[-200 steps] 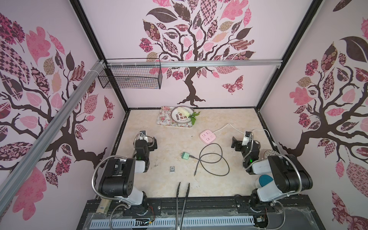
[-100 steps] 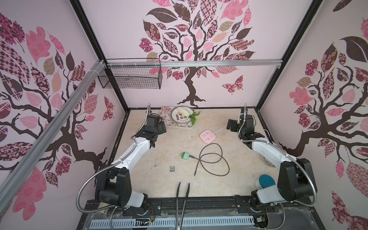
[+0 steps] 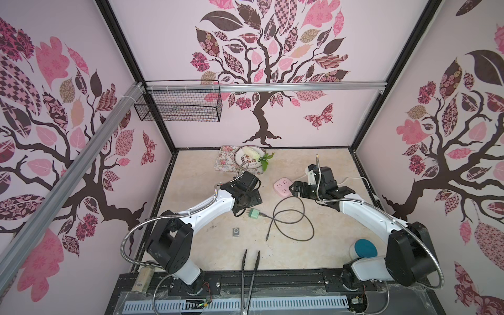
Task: Charge mp3
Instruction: Pick up the plug from the center of the board.
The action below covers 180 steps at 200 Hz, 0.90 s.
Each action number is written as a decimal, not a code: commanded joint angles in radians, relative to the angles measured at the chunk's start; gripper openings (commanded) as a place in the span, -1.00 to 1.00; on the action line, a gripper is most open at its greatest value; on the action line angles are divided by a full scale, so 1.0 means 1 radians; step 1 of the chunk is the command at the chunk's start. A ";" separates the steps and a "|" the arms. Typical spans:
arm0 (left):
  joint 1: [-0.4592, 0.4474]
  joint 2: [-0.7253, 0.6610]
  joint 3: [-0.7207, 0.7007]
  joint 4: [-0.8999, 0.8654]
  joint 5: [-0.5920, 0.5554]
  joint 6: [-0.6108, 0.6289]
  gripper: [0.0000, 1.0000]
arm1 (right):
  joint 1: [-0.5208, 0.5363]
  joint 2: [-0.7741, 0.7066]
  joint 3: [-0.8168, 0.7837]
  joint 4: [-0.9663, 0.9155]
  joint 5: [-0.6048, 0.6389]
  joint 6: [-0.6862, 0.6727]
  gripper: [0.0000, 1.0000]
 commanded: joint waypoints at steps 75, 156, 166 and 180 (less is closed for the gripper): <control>-0.002 0.178 -0.026 0.042 0.086 -0.366 0.81 | 0.064 -0.129 -0.148 0.159 -0.059 0.094 0.97; -0.002 0.257 -0.037 0.025 0.168 -0.447 0.45 | 0.148 -0.147 -0.226 0.285 0.012 0.050 0.88; -0.002 0.256 -0.037 0.022 0.168 -0.448 0.38 | 0.150 -0.156 -0.238 0.304 0.013 0.052 0.87; -0.002 0.256 -0.033 0.014 0.166 -0.450 0.22 | 0.151 -0.175 -0.258 0.330 0.019 0.055 0.86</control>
